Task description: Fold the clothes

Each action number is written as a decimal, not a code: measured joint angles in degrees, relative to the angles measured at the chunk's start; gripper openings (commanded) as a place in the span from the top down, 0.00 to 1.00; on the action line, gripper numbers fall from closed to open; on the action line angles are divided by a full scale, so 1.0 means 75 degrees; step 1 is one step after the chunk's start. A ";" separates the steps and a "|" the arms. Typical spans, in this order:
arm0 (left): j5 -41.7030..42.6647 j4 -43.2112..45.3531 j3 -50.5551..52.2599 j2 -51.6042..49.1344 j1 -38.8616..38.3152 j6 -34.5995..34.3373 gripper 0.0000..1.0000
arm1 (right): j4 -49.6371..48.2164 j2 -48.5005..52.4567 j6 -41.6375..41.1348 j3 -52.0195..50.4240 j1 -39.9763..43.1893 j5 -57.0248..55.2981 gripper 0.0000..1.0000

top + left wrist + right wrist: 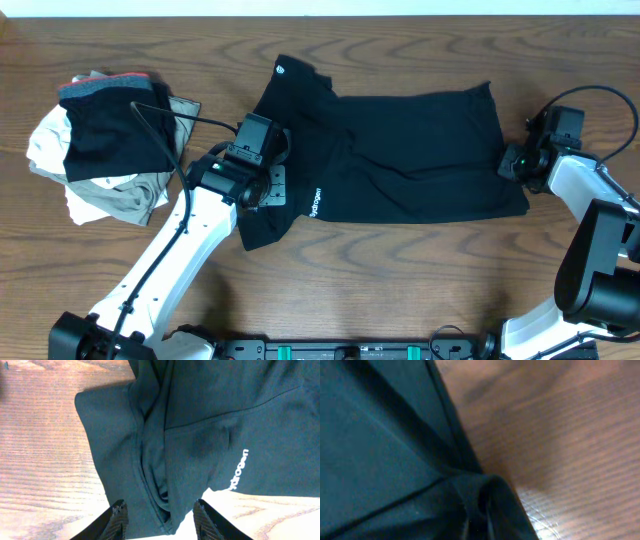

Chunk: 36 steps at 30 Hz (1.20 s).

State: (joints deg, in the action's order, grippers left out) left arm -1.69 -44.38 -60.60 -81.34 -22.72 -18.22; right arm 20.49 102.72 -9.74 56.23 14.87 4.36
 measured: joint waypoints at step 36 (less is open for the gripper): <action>0.0463 -0.0801 0.0038 0.0000 0.0000 -0.0195 0.50 | 0.1207 -0.0723 -0.0143 0.0597 0.0000 0.0114 0.69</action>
State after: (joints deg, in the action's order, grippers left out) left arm 1.78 -50.39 -60.31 -81.34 -22.72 -19.68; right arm 29.54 97.30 -10.81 60.71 14.87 5.21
